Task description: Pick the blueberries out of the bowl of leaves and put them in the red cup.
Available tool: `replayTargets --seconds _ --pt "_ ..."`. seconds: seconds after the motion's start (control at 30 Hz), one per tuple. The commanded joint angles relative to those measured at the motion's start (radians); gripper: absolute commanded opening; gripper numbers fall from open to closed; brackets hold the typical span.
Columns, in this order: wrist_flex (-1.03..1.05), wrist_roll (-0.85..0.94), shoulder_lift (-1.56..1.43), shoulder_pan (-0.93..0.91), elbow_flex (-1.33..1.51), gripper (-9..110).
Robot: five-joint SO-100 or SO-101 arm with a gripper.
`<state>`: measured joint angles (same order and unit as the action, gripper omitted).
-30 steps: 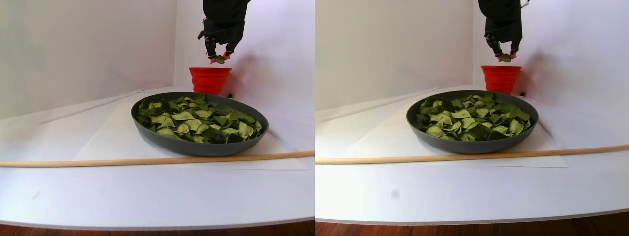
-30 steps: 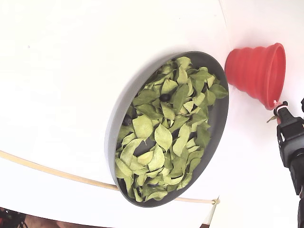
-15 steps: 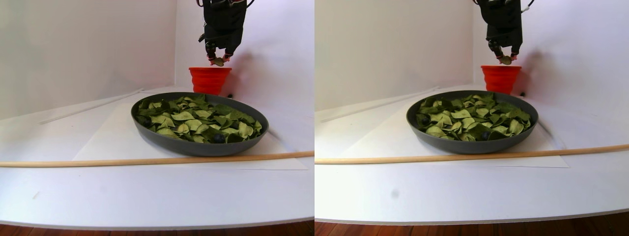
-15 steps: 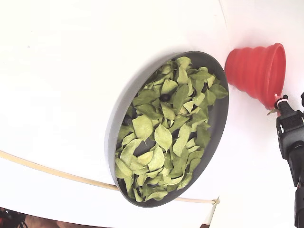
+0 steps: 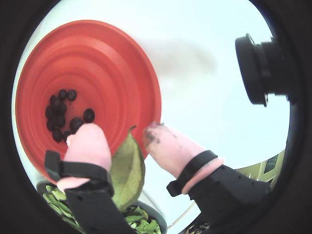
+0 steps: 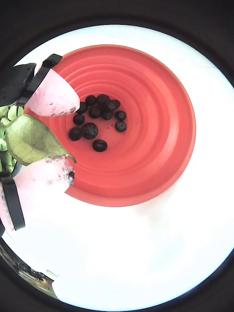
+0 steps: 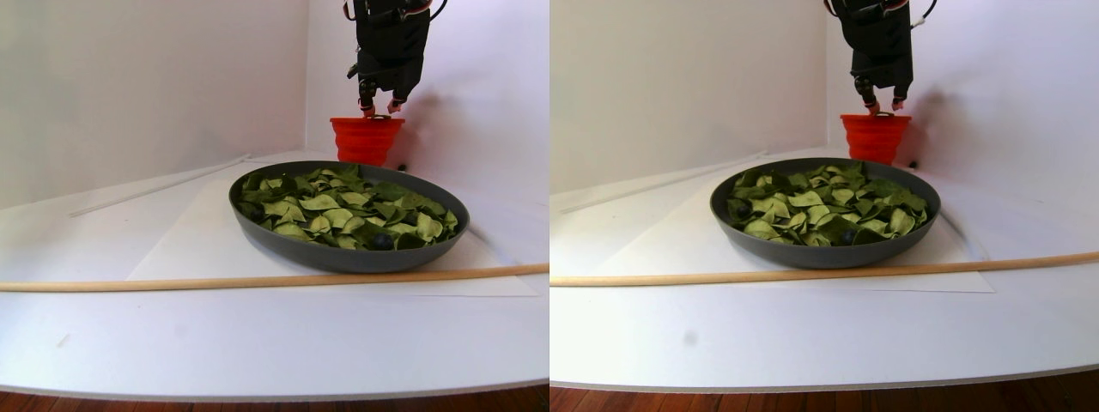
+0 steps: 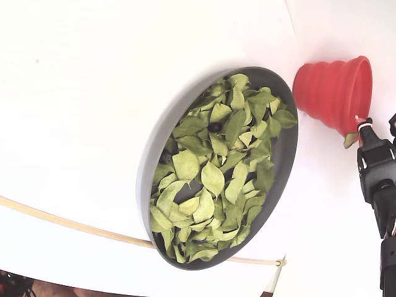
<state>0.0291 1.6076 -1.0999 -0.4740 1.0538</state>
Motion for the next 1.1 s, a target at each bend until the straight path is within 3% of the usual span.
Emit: replayTargets --seconds 0.0,0.3,0.67,1.07 --pt "-0.002 0.011 -0.046 -0.012 -0.078 19" --pt "-0.003 0.006 -0.066 -0.015 -0.046 18" --pt "-0.023 -0.003 -0.252 -0.003 0.215 18" --pt "-0.023 -0.002 -0.293 0.002 0.196 18"
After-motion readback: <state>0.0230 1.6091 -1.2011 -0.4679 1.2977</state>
